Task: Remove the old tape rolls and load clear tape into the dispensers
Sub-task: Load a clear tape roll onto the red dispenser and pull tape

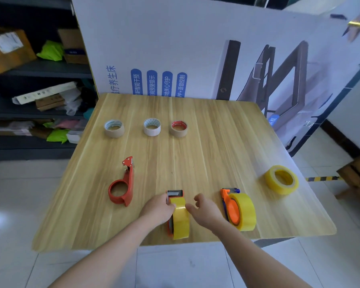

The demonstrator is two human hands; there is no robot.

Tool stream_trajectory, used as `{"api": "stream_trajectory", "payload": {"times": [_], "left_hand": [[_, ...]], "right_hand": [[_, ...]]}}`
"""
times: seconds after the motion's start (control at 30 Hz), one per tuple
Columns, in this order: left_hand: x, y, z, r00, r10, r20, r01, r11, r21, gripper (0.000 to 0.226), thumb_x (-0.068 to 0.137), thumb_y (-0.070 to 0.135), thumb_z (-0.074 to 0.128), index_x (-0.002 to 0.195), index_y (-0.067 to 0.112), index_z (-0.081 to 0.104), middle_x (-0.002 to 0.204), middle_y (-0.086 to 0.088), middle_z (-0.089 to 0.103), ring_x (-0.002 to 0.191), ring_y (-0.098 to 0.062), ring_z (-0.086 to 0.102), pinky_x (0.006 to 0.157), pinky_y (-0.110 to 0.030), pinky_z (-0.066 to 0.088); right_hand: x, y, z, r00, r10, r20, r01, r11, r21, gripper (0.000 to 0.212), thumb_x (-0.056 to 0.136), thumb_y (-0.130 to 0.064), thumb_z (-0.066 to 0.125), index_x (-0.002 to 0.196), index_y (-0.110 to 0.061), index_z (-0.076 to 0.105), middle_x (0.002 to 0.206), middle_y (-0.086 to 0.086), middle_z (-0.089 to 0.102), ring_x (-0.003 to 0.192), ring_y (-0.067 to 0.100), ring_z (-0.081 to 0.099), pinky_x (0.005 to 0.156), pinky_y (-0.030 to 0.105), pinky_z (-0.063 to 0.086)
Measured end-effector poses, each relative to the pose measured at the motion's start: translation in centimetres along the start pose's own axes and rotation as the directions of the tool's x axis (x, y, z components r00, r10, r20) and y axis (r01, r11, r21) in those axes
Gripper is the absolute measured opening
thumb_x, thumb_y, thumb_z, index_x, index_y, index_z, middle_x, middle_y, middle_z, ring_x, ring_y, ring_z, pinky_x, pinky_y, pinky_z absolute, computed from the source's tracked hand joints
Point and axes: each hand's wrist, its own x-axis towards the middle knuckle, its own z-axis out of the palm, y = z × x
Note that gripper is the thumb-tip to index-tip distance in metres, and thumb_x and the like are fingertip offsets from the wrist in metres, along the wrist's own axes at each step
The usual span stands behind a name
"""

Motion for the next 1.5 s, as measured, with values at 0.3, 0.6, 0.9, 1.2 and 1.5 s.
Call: {"api": "stream_trajectory", "payload": {"times": [0.3,0.6,0.9,1.2,1.5], "left_hand": [[0.7,5.9,-3.5,0.910,0.415,0.006,-0.338,0.731,0.593,0.030,0.095,0.023,0.045,0.119,0.008,0.055,0.123,-0.009,0.054,0.121,-0.028,0.047,0.093,-0.039,0.044],[1.8,13.7,-1.8,0.784,0.615,0.078,-0.457,0.489,0.743,0.029,0.092,0.016,0.042,0.118,0.015,0.057,0.121,-0.006,0.055,0.119,-0.025,0.047,0.092,-0.036,0.041],[4.2,22.8,4.3,0.759,0.636,0.136,-0.494,0.427,0.757,0.028,0.092,0.014,0.042,0.116,0.013,0.058,0.120,-0.005,0.055,0.120,-0.024,0.047,0.089,-0.036,0.043],[7.9,30.8,12.7,0.801,0.585,0.128,-0.463,0.470,0.752,0.028,0.092,0.016,0.042,0.115,0.016,0.058,0.119,-0.005,0.056,0.118,-0.025,0.047,0.089,-0.036,0.042],[12.3,34.1,18.1,0.842,0.505,0.192,-0.451,0.460,0.765,0.028,0.093,0.023,0.047,0.118,0.017,0.057,0.122,-0.005,0.056,0.120,-0.025,0.047,0.093,-0.036,0.040]], "right_hand": [[-0.7,0.4,-5.9,0.979,-0.113,-0.167,0.017,0.872,-0.489,0.042,0.096,-0.034,0.048,0.133,-0.015,0.048,0.131,0.009,0.053,0.124,0.029,0.046,0.097,0.036,0.043],[-1.8,4.5,-12.6,0.945,-0.077,-0.317,-0.114,0.832,-0.543,0.040,0.095,-0.036,0.051,0.129,-0.015,0.051,0.126,0.007,0.054,0.120,0.027,0.047,0.088,0.035,0.044],[0.0,13.0,-19.3,0.938,-0.015,-0.347,-0.181,0.830,-0.527,0.031,0.092,-0.033,0.051,0.117,-0.014,0.055,0.116,0.007,0.056,0.112,0.027,0.051,0.084,0.035,0.043],[3.8,22.4,-26.1,0.955,-0.039,-0.294,-0.140,0.814,-0.564,0.032,0.094,-0.031,0.051,0.122,-0.017,0.053,0.118,0.006,0.057,0.110,0.025,0.051,0.088,0.032,0.042],[8.7,27.8,-27.5,0.984,0.033,-0.177,-0.124,0.837,-0.532,0.041,0.096,-0.041,0.048,0.128,-0.014,0.048,0.127,0.009,0.054,0.121,0.028,0.049,0.097,0.036,0.040]]}}
